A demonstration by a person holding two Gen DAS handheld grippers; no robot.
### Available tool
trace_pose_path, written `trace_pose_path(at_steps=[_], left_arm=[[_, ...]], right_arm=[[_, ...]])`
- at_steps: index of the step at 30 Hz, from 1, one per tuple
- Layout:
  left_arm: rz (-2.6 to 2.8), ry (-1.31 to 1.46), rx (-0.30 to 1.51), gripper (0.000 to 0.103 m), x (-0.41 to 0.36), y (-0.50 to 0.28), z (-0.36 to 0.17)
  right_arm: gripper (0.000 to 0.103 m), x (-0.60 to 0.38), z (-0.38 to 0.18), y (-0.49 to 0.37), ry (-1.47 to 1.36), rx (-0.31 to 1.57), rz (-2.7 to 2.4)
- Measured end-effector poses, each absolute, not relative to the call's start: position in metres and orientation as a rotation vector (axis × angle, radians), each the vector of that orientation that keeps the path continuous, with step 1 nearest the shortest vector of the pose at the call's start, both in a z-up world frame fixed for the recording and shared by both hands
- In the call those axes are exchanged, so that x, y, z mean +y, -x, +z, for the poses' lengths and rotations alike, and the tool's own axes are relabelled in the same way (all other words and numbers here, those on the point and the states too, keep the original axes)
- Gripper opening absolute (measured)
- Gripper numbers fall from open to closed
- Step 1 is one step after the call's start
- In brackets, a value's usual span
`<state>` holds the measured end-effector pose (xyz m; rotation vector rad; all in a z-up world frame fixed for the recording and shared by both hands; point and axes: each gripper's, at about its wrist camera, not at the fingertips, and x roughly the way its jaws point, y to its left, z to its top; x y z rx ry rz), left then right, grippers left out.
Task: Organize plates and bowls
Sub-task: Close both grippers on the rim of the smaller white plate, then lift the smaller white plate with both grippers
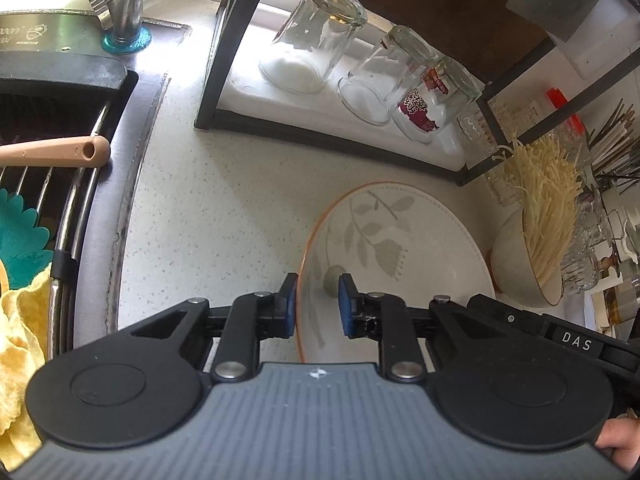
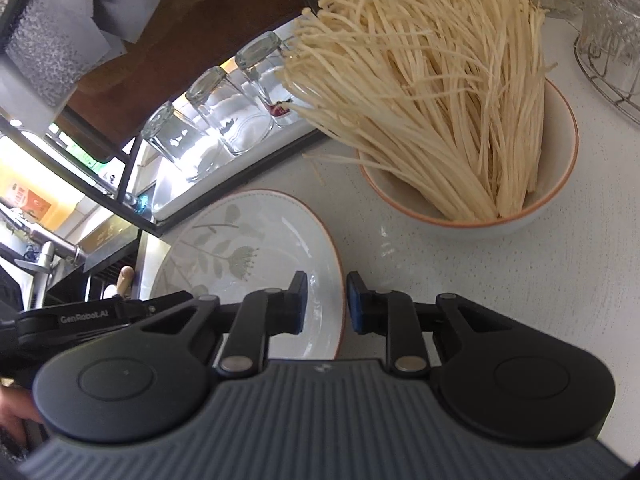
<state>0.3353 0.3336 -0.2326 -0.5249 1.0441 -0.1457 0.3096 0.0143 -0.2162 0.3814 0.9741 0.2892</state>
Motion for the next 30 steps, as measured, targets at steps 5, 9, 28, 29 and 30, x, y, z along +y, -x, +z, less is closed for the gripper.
trace_pose_path(at_steps=[5,9,28,29,30], left_arm=[[-0.142,0.551,1.02,0.023,0.335,-0.334,-0.234],[-0.132,0.573,1.006,0.02,0.337,-0.331,-0.235],[-0.116,0.565,1.022,0.016,0.338,-0.321,-0.232],[-0.116,0.561,1.023,0.016,0.338,-0.32,-0.231],[-0.116,0.558,1.023,0.016,0.337,-0.318,-0.23]], right_arm=[[0.024,0.013,-0.219,-0.315,-0.364,1.004,0.287],[0.024,0.018,-0.223,-0.318,-0.358,1.032,0.292],[0.024,0.025,-0.222,-0.317,-0.306,1.044,0.363],[0.024,0.024,-0.221,-0.316,-0.309,1.042,0.366],[0.024,0.024,-0.22,-0.315,-0.312,1.04,0.367]])
